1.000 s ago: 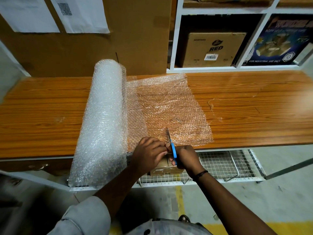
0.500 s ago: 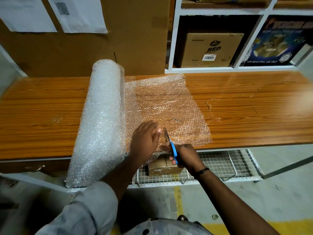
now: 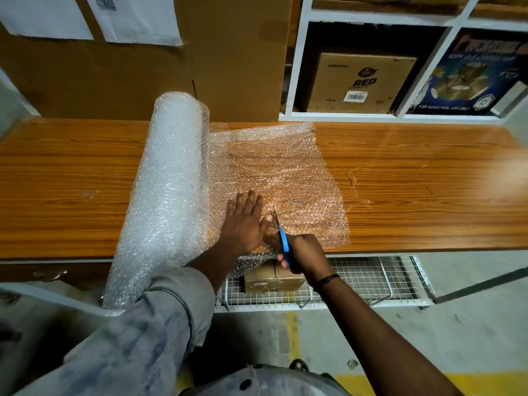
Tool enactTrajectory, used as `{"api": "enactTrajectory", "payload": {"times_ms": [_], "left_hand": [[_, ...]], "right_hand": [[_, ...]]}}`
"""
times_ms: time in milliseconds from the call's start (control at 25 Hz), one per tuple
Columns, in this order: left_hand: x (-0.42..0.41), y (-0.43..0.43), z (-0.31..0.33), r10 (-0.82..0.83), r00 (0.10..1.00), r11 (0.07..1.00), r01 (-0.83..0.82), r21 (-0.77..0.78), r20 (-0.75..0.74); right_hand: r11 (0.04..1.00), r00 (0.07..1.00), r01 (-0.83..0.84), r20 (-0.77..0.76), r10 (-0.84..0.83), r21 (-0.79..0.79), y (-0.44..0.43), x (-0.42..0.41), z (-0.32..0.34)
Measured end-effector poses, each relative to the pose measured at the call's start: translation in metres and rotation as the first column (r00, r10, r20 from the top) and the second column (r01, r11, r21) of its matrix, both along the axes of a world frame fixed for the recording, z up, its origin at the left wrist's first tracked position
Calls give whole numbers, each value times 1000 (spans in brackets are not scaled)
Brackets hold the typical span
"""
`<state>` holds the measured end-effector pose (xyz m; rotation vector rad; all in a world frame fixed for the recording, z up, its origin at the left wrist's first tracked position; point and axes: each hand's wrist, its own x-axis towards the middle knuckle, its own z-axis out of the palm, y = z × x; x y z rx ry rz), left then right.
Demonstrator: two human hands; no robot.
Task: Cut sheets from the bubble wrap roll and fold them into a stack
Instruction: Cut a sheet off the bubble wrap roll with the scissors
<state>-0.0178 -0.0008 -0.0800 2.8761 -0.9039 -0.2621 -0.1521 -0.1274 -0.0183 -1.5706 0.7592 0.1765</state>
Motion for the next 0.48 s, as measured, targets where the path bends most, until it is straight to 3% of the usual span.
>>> {"api": "enactTrajectory", "payload": {"times_ms": [240,480], "left_hand": [[0,2,-2,-10,1000,1000,10,-22,1],[1,4,-3,-53,998,998,52,31,30]], "right_hand": [[998,1000,-11,-25,9,-60,-3,1,0],[1000,1000,-12,-4,12,4,-5,12,5]]}}
